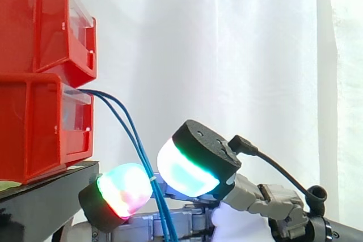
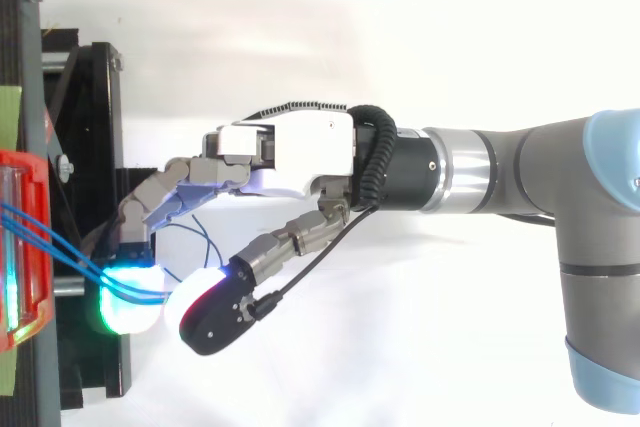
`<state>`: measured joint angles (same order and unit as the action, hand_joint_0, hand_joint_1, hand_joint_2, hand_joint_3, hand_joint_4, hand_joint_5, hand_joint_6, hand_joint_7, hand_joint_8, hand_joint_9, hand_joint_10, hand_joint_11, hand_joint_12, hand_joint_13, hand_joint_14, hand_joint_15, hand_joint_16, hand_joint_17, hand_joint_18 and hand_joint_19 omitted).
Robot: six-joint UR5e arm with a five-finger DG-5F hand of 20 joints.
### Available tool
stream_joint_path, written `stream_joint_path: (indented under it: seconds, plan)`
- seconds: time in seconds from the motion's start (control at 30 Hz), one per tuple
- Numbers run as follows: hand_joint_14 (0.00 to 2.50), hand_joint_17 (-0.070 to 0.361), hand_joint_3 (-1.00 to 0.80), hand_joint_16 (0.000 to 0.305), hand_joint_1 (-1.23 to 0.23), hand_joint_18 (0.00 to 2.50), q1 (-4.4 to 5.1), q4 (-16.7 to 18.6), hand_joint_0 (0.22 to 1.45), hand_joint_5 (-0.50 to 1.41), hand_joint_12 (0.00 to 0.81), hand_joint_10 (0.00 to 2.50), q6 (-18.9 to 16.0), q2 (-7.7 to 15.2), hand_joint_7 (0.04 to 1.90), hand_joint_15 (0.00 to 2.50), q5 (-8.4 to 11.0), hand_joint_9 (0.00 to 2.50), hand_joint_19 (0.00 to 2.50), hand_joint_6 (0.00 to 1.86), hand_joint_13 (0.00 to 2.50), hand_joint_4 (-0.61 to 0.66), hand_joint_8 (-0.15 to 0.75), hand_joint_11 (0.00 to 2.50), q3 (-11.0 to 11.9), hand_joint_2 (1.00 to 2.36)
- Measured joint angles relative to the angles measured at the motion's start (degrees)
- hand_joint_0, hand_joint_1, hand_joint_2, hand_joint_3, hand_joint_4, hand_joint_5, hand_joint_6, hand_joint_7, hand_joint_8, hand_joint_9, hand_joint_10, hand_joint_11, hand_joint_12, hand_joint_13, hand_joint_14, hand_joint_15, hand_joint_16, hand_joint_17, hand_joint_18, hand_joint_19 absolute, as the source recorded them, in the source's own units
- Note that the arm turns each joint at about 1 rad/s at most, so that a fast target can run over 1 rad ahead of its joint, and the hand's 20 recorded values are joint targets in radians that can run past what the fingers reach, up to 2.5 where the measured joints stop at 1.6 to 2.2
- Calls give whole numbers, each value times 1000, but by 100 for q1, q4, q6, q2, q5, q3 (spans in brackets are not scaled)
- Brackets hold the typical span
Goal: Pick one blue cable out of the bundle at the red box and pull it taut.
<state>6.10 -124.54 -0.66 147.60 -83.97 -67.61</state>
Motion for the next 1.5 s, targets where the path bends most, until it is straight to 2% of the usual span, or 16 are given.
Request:
stream_joint_path:
  seconds: [0.17, 0.63, 0.87, 1.07, 1.5]
  plan:
    - [6, 120, -196, 53, -731, 432, -6, -7, 620, -196, 369, 5, -10, -2, 843, 173, -1, 553, 295, 868, 443, 154, 329, 245, 7, 1017]
    - [6, 128, -89, 57, -745, 466, -11, -11, 619, -186, 386, 5, -29, -11, 825, 177, -55, 591, 281, 899, 462, 137, 347, 287, 23, 1015]
    - [7, 128, -95, 57, -747, 473, -15, -111, 623, -185, 391, 12, -49, -47, 835, 203, -101, 789, 283, 898, 491, 132, 371, 645, 21, 1015]
    - [8, 127, -111, 56, -746, 480, -83, -700, 626, -186, 390, 12, -133, -254, 829, 228, -295, 913, 281, 896, 514, 135, 371, 949, 13, 1015]
    - [9, 124, -107, 55, -755, 491, -260, -2614, 631, -188, 386, 9, -352, -751, 842, 243, -697, 949, 291, 892, 531, 111, 354, 1095, 10, 1017]
